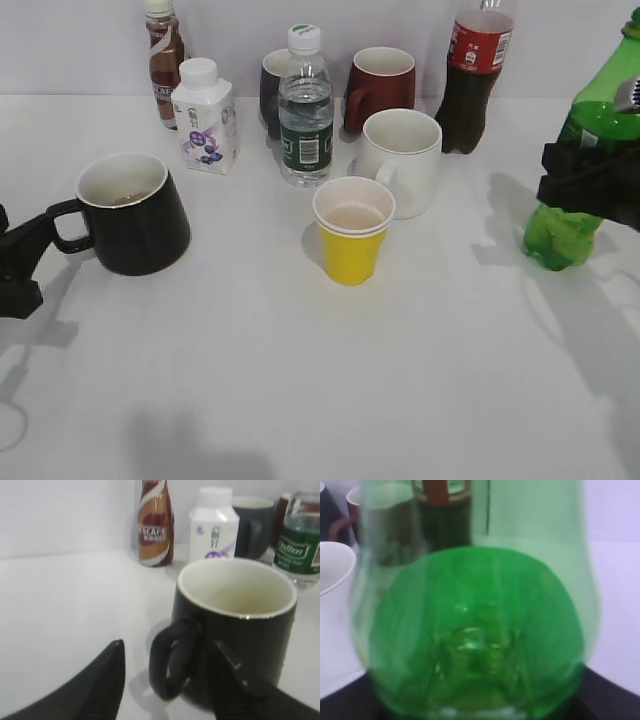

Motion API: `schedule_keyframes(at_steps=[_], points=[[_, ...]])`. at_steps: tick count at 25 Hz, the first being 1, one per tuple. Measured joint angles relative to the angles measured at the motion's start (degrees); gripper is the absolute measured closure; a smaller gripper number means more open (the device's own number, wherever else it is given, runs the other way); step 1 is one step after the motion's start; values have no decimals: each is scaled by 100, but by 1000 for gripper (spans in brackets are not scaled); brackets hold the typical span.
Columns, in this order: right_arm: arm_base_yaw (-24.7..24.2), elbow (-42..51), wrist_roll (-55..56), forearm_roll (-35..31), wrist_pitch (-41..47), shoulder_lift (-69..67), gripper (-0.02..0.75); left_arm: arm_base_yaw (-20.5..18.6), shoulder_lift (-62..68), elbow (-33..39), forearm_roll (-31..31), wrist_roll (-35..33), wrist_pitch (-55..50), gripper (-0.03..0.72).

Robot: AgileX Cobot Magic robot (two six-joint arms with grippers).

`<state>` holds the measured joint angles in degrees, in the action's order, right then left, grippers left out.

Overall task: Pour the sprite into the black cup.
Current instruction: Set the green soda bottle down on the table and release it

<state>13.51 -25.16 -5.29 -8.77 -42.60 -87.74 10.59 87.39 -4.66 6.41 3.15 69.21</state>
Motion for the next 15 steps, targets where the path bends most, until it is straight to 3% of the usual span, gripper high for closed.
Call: schedule_keyframes(at_steps=[6,11,15], points=[[0,0,8,220,-274,-135,334,0,-217,0,6,0,6,277],[0,-6,13,532,-492,-158,122,0,-369,1,11,17,16,277],[0,-10,13,558,-597,-31,92,0,-463,1,6,36,16,277]])
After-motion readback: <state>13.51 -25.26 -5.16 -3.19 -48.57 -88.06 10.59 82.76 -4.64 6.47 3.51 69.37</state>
